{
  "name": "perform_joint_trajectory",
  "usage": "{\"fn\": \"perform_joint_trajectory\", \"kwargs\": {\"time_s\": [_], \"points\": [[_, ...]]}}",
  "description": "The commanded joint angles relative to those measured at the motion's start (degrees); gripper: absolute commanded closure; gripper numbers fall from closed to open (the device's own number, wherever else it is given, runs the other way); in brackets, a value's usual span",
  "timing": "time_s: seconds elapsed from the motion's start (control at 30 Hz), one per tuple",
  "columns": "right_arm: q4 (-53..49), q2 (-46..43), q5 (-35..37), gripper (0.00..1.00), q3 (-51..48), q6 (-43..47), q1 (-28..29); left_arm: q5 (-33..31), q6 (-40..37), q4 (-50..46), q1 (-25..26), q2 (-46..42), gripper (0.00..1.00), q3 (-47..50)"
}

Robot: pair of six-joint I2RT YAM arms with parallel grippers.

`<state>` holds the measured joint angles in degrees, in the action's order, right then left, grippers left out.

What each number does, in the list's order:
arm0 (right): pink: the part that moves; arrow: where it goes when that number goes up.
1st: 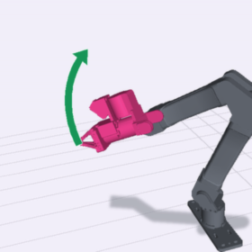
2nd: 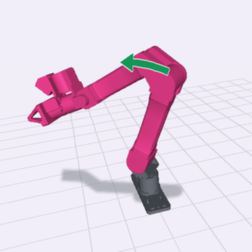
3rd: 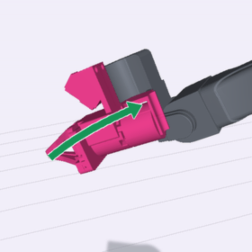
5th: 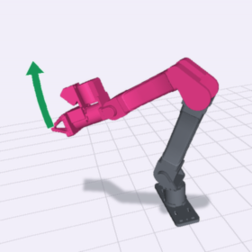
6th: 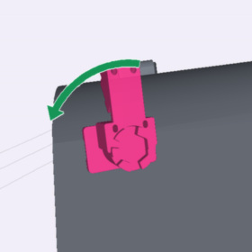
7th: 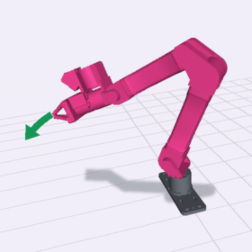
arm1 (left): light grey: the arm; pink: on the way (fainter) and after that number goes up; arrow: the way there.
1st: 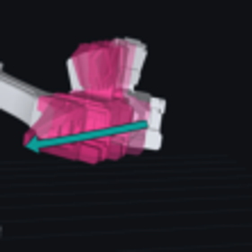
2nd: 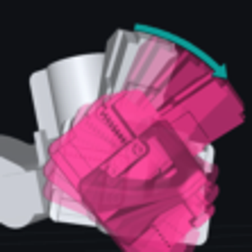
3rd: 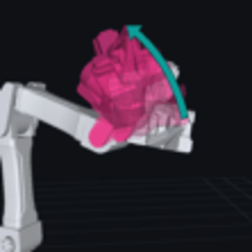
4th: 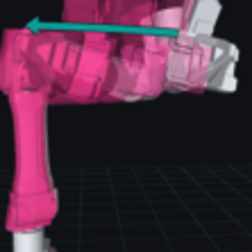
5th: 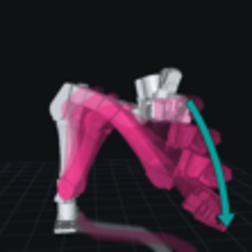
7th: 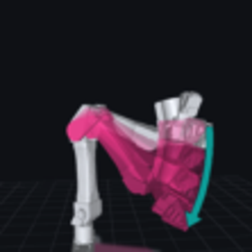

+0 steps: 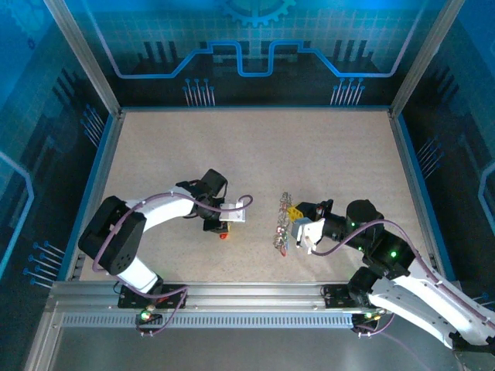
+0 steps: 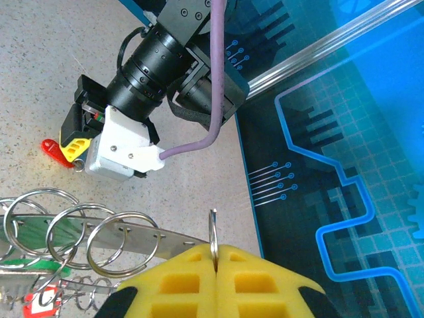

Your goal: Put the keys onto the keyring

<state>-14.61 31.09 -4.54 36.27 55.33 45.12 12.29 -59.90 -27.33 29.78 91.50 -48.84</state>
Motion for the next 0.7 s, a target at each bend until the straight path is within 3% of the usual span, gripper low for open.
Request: {"fn": "perform_joint_trajectory", "kwargs": {"time_s": [0.0,0.33,0.47,0.6,0.67], "points": [[1.6,-0.6,-0.3,1.0,1.3,-0.6,0.9,1.8,0.0,-2.9,-0.2,1.6,0.7,-2.0],[1.6,-0.6,-0.2,1.0,1.4,-0.6,0.9,2.0,-0.2,-3.8,-0.2,2.2,0.82,-2.4],[1.6,-0.6,-0.3,1.0,1.3,-0.6,0.9,2.1,-0.7,-4.4,-0.2,2.0,0.92,-2.6],[1.7,-0.5,-0.4,1.0,1.4,-0.6,0.9,2.0,-0.9,-3.5,-0.1,1.8,0.91,-2.2],[1.8,-0.5,-0.4,1.0,1.3,-0.7,0.8,2.0,-0.7,-2.5,0.1,1.7,0.85,-1.7]]}}
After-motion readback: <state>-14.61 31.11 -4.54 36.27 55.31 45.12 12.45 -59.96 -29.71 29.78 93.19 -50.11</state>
